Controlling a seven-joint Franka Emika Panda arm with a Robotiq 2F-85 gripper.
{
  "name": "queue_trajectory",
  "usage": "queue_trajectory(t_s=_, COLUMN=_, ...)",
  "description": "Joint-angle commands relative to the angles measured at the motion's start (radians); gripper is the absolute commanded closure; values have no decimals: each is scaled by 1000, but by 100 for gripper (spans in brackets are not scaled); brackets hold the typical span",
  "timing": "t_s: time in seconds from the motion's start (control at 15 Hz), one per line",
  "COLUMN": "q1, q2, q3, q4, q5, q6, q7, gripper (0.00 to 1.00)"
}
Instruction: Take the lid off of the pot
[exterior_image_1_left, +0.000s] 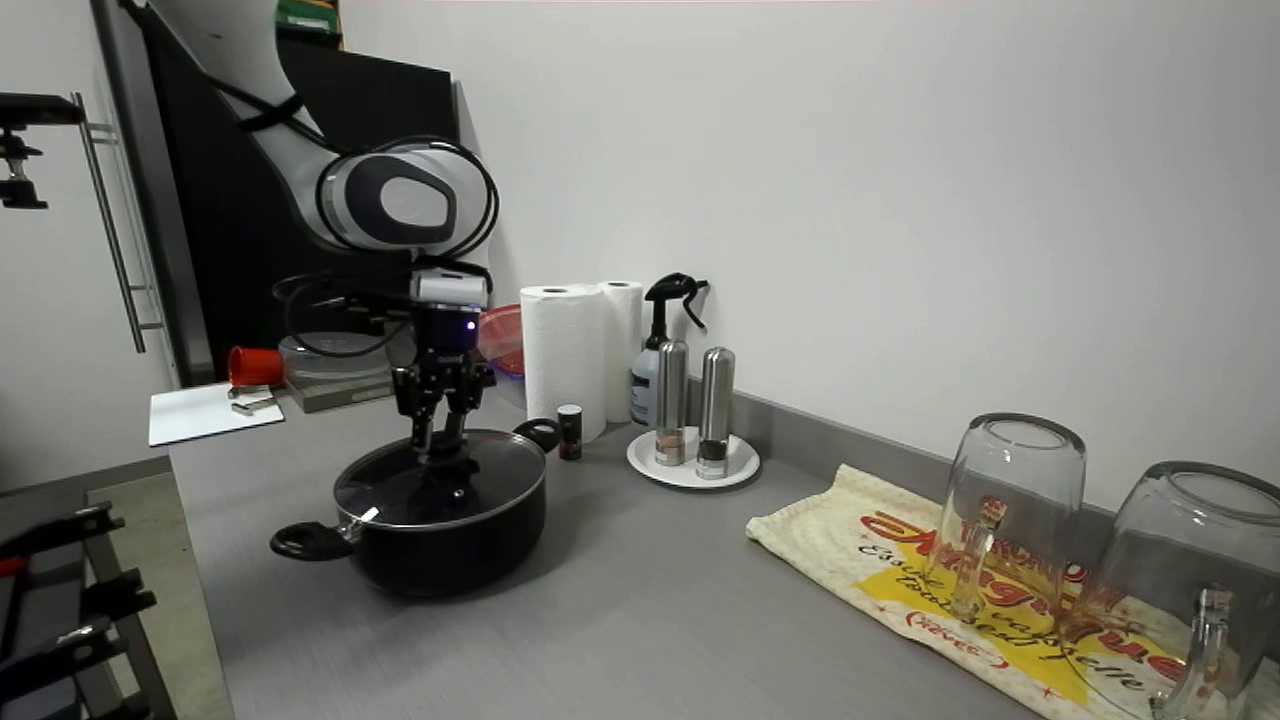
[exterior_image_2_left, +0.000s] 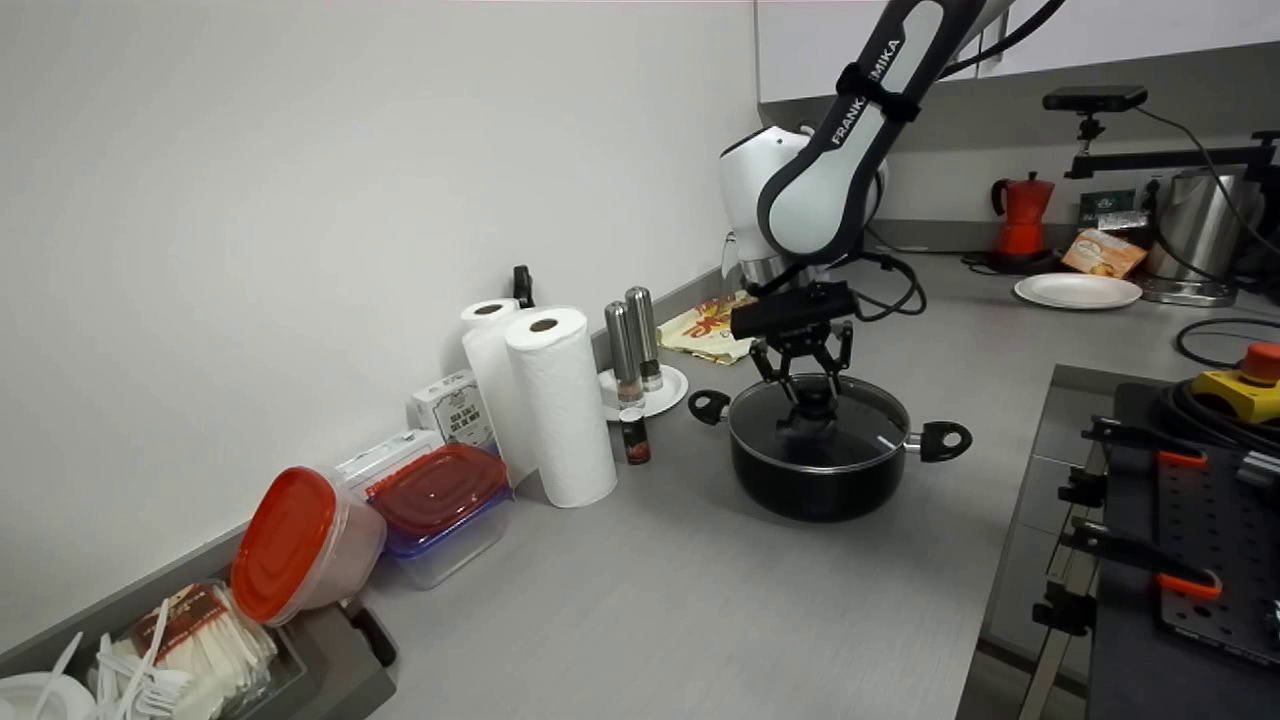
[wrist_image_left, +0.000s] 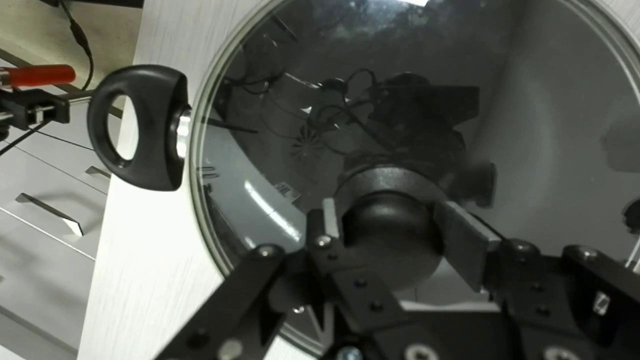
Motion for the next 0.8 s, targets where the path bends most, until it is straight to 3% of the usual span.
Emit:
queue_trajectory(t_s=0.0, q1=15, q2=-38, q3=-3, q4=-31, q5=-8, q6=26, q7=22, gripper=75)
queue_trajectory(t_s=0.4, q1=63, q2=-201, q3=-21, q4=-67, q5=-127, q6=-46, q7=72, gripper=75)
queue_trajectory(t_s=0.73, q1=63, q2=-360, q3=57, q4=-54, q5=-195, q6=-144, q7=69, gripper=75)
